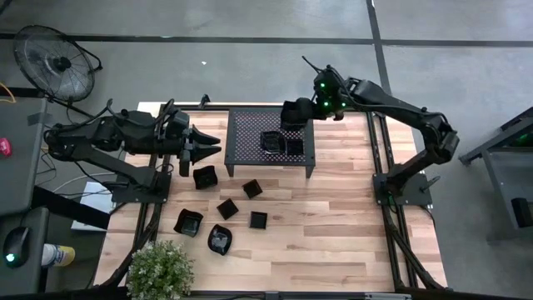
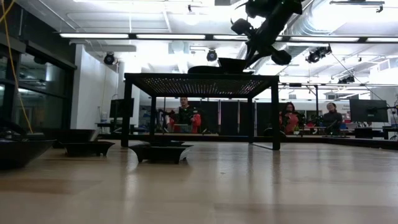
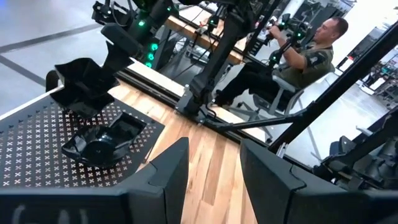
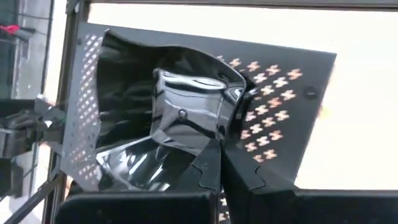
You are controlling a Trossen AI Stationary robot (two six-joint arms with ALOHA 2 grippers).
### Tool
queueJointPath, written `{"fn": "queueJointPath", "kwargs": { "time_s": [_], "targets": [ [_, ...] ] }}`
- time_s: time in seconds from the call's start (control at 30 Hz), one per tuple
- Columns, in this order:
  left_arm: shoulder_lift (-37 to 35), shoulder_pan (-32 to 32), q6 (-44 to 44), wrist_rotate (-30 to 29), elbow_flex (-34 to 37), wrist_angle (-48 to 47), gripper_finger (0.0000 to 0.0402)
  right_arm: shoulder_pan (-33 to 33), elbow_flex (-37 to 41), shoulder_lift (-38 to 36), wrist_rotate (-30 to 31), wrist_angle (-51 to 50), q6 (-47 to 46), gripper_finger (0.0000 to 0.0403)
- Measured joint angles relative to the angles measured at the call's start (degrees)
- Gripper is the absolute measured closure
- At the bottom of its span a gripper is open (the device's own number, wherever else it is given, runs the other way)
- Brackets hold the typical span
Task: Pick & Place Mini shaped plates
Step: Stack the black distorted square plate on top of the other black distorted square plates on the shelf
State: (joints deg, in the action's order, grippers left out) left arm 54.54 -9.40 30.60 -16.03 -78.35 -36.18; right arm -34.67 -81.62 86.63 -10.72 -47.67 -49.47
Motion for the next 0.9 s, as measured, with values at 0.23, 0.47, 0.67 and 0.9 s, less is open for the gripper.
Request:
{"fn": "queueJointPath", "kwargs": {
  "time_s": [0.23, 0.47, 0.67, 0.9],
  "targets": [
    [-0.02, 0.02, 0.05, 0.15, 0.0, -0.1, 0.0259, -0.66, -0.02, 1.29, -0.4, 0.58, 1.54, 0.0403],
    [0.0, 0.02, 0.28, 1.0, 0.0, -0.27, 0.0259, -0.68, 0.0, 3.43, -1.36, 0.73, 4.14, 0.0403],
    [0.0, 0.0, 0.75, 1.18, 0.0, -0.42, 0.0259, -0.65, -0.02, 3.41, -2.78, 0.33, 7.38, 0.0402],
    [-0.02, 0.02, 1.16, 1.23, 0.0, -0.42, 0.0259, -0.68, -0.02, 3.39, -1.29, 0.33, 7.96, 0.036]
  ]
}}
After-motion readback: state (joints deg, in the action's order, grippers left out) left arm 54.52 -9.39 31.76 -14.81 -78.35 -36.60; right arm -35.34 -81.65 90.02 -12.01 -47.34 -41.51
